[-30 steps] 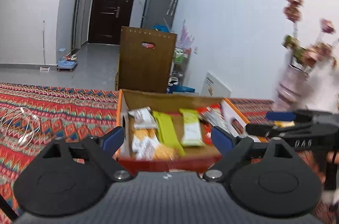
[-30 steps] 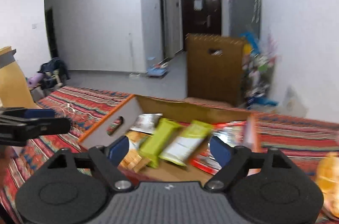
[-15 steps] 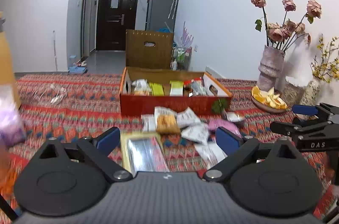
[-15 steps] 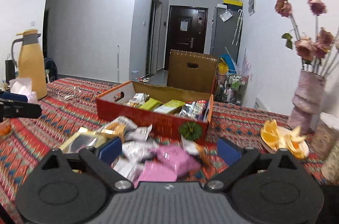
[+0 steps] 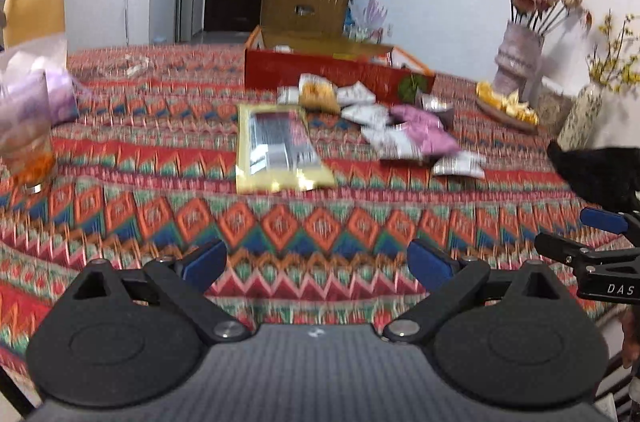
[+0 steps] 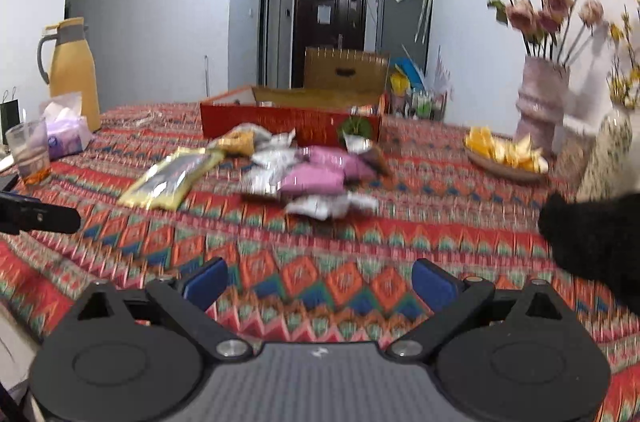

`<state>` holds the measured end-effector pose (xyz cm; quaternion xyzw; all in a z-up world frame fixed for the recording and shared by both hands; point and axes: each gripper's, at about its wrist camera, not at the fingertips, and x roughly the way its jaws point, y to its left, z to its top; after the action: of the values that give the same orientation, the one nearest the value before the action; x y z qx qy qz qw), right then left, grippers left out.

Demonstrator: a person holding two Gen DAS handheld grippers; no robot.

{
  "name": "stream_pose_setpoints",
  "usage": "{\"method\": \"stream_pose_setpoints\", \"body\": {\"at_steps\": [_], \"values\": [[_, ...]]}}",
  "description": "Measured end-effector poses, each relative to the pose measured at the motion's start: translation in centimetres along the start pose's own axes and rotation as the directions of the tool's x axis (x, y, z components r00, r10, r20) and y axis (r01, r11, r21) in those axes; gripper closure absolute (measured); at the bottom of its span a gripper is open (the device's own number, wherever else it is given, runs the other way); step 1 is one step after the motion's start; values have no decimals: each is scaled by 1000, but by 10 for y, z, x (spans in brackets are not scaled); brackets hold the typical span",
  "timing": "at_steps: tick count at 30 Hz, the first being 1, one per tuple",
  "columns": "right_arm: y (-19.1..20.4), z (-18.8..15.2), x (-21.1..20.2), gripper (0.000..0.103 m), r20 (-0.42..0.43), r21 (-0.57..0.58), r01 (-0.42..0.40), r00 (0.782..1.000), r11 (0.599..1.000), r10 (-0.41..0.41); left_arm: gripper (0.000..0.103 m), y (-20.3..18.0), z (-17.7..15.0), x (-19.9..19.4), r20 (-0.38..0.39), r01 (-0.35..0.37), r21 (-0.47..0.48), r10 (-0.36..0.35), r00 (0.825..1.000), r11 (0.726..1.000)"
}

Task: Organize snacks
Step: 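Withdraw both tools from the box back toward the snack pile, then grasp white packet with left tool while right tool grasps pink packet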

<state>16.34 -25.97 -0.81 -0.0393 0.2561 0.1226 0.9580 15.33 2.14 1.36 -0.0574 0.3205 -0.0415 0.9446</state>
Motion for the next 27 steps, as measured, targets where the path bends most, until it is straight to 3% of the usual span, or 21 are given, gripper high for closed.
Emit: {"method": "stream_pose_setpoints", "body": {"at_steps": [10,16,20,23,27], "values": [[-8,-10,5,4,-35,37,15,999,999,-14,4,0,7,9,-8,-19,-3,19,1000,1000],[-15,1,22,4,-37,52,13,999,999,-11,4,-16,28,34,-17,40,33,-39,999,999],[-22,15,35,4,-15,55,26,1000,998,-26,6,-40,56,64,20,93,84,-95,995,992],[-27,24,46,4,-14,59,40,999,997,-39,18,-60,80,95,52,106,137,-114,992,985],[-34,33,58,5,-19,62,53,998,997,-52,21,-78,107,147,26,126,146,-131,991,981]]}}
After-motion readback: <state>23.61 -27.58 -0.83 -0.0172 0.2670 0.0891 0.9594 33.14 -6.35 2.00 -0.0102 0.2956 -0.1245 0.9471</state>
